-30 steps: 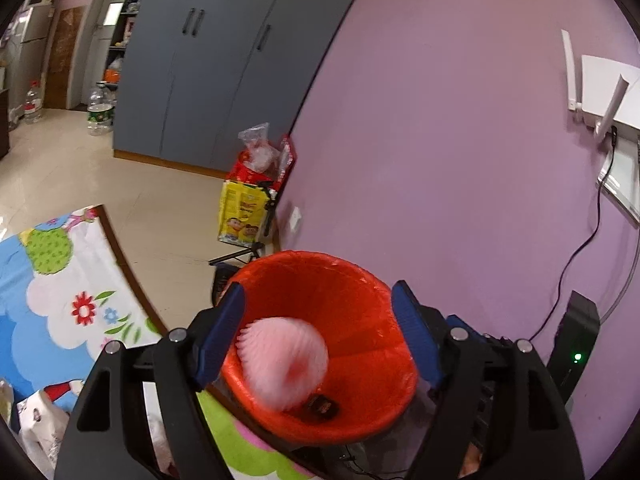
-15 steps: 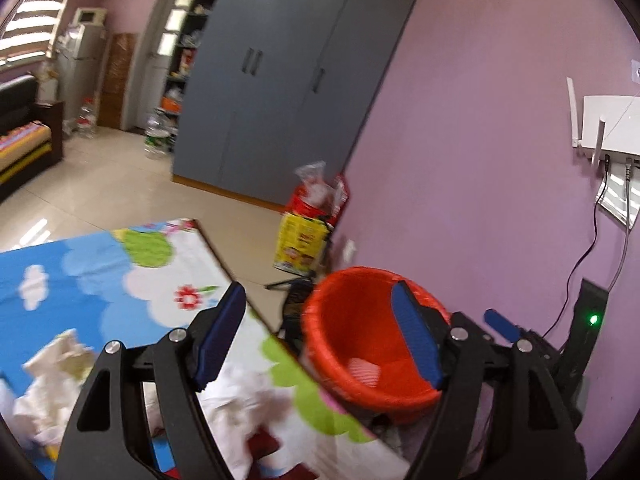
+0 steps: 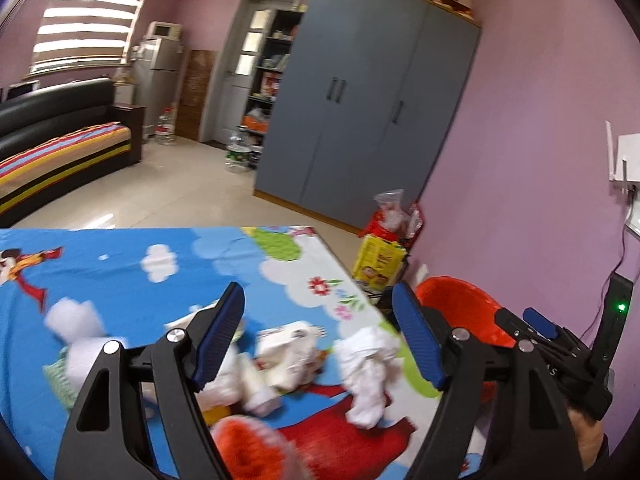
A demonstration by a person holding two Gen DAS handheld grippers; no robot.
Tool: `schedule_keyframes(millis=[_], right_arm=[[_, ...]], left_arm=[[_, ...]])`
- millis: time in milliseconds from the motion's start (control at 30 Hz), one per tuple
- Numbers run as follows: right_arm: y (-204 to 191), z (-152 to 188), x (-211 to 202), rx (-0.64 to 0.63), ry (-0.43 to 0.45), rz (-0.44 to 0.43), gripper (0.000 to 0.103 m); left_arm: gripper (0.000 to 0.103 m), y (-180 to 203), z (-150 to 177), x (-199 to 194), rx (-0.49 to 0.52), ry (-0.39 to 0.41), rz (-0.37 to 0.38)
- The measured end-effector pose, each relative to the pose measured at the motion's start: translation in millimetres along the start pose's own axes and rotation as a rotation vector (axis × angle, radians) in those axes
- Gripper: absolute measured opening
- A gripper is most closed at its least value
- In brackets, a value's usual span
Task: Collect trash
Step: 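Return both tools to the bed and reach toward the remaining trash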
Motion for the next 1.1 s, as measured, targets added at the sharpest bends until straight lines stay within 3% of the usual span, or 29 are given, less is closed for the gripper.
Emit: schedule_keyframes(millis=[433,1100], right_arm=[[-48,8,8,-0.054,-0.036,-0.081,0.083],[-62,24,29,-0.102,-0.101,-0.109,0.085]], left_arm=[[0.074,-56,15,-41,-0.052,0.009,-0.089],[0.079,-63,89,-14,-0.056,-0.172,-0.099]])
Point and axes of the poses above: each gripper's, at about its wrist camera, not at the fingertips, and x roughly the way its jaws point, y to its right, z to its underside, the point moved 2 cm from there along x, roughly the way its jaws point, and after that the axes turned 15 degrees about -x, right-handed, at the moved point
